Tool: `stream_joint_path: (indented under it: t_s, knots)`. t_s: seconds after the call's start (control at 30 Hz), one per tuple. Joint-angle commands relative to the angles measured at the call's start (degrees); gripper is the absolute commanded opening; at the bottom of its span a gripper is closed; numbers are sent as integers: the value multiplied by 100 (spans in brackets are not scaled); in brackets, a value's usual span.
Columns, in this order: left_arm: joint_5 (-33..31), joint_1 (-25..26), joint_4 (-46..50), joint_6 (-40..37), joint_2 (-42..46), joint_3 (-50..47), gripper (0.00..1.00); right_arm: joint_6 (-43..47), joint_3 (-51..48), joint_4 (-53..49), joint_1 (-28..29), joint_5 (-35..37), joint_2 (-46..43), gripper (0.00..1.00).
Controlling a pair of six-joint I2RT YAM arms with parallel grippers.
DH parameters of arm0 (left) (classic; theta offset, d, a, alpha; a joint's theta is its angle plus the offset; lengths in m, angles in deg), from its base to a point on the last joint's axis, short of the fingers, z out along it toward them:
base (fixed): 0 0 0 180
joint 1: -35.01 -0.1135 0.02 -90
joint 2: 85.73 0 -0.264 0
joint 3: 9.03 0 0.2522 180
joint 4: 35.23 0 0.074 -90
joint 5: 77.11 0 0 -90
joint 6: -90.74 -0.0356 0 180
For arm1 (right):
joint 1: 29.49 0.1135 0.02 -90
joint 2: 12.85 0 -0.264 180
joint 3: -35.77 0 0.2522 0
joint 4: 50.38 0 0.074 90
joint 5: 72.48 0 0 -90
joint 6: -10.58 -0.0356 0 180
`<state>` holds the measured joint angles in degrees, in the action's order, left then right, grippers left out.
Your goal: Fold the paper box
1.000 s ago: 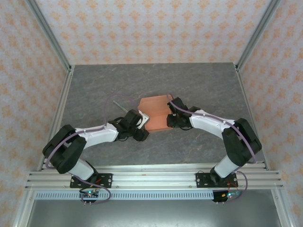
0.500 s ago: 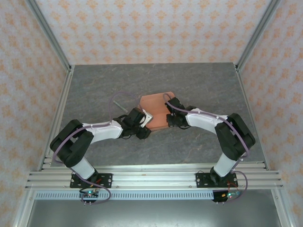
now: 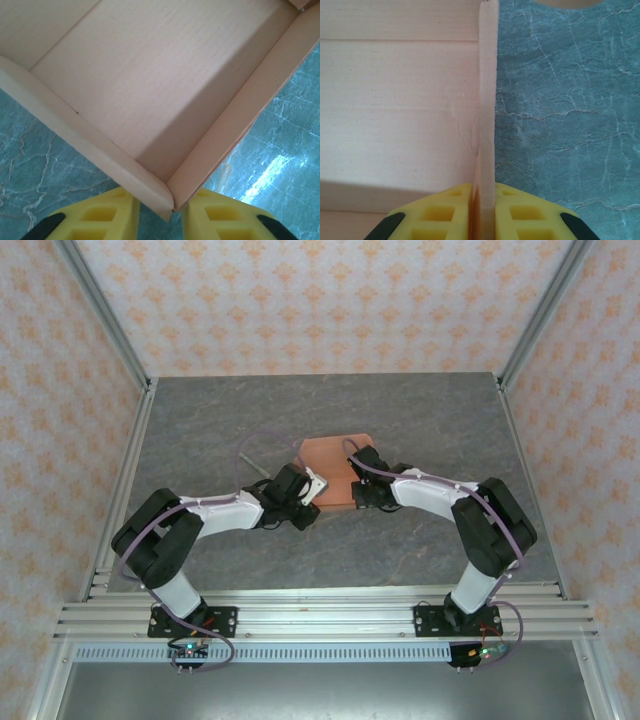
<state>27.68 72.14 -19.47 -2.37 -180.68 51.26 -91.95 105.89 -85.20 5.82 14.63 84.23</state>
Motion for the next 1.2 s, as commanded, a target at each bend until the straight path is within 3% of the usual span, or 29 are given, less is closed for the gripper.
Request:
stream_joint_path:
  t_s: [0.0, 0.13, 0.3, 0.6, 0.8, 1.03, 1.17]
  knots:
    - [107, -8, -154, 7, -163, 116, 22, 89, 173, -116, 2, 123, 156, 16]
    - [107, -4, -199, 15, -142, 80, 14, 50, 219, -135, 2, 149, 127, 19]
    - [96, 1, -45, -50, -57, 69, 15, 45, 302, -196, 2, 195, 75, 22]
    - [148, -3, 417, -121, 164, 117, 41, -82, 444, -258, -7, 290, 48, 42]
    - [245, -3, 627, -3, 688, -41, 51, -146, 525, -268, -4, 183, -165, 53]
    - [111, -107, 244, 1030, 1662, -426, 54, 103, 144, -297, -28, 3, -1117, 60]
    - [-189, -238, 1, 1937, 1673, -341, 53, 367, -158, -576, -78, -26, -1363, 61]
